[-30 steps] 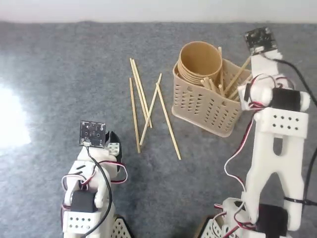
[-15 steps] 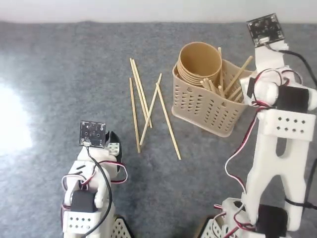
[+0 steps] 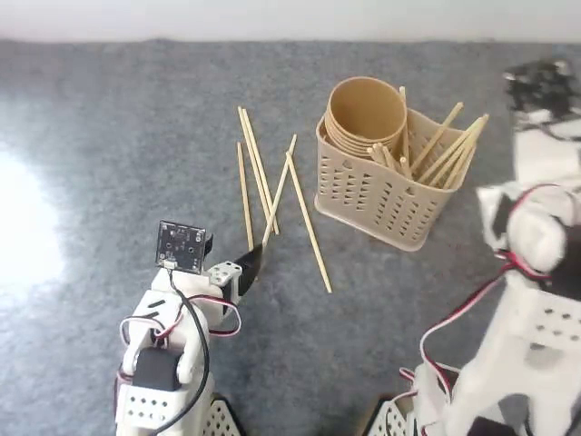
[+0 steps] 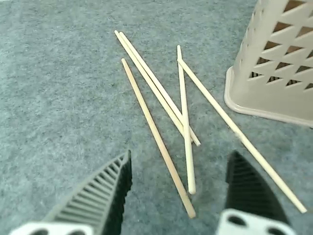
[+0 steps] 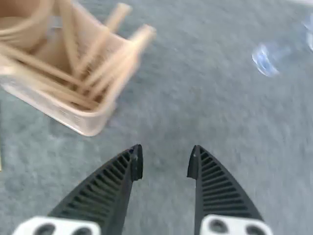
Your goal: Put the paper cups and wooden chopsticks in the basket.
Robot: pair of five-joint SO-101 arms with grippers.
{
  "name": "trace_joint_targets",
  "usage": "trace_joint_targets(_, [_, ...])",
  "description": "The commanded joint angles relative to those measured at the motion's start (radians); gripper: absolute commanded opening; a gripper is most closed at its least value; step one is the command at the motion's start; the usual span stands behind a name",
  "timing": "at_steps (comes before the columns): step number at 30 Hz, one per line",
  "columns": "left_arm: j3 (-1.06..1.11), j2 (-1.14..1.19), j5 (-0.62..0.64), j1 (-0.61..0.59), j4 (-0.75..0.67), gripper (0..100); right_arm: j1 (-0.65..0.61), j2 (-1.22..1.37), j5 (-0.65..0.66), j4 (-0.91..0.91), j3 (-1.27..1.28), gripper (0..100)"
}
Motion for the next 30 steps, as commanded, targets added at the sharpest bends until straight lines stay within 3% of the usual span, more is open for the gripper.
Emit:
trace_joint_targets(1, [-0.076, -0.008, 0.000, 0.011, -0.005, 33, 0.094, -0.044, 0.060, 0.019, 0.109, 15.8])
trace_joint_targets(9, [-0.404, -0.002, -0.002, 0.181, 0.238, 33, 0.200, -0.268, 0.120, -0.114, 0.491, 15.8])
trace_joint_targets(12, [-0.452, 0.064, -0.003, 0.195, 0.272, 33, 0.202, -0.420, 0.124, -0.170, 0.664, 15.8])
trace_joint_targets(22, [-0.717, 0.617, 0.002, 0.193, 0.275, 33, 0.205, -0.858, 0.172, -0.453, 1.260, 15.7])
trace_joint_targets(26, [-0.831, 0.875, 0.023, 0.193, 0.275, 33, 0.202, -0.970, 0.164, -0.598, 1.471, 10.8])
trace_joint_targets(30, [-0.923, 1.128, 0.031, 0.193, 0.267, 33, 0.202, -1.070, 0.049, -0.679, 1.628, 8.4])
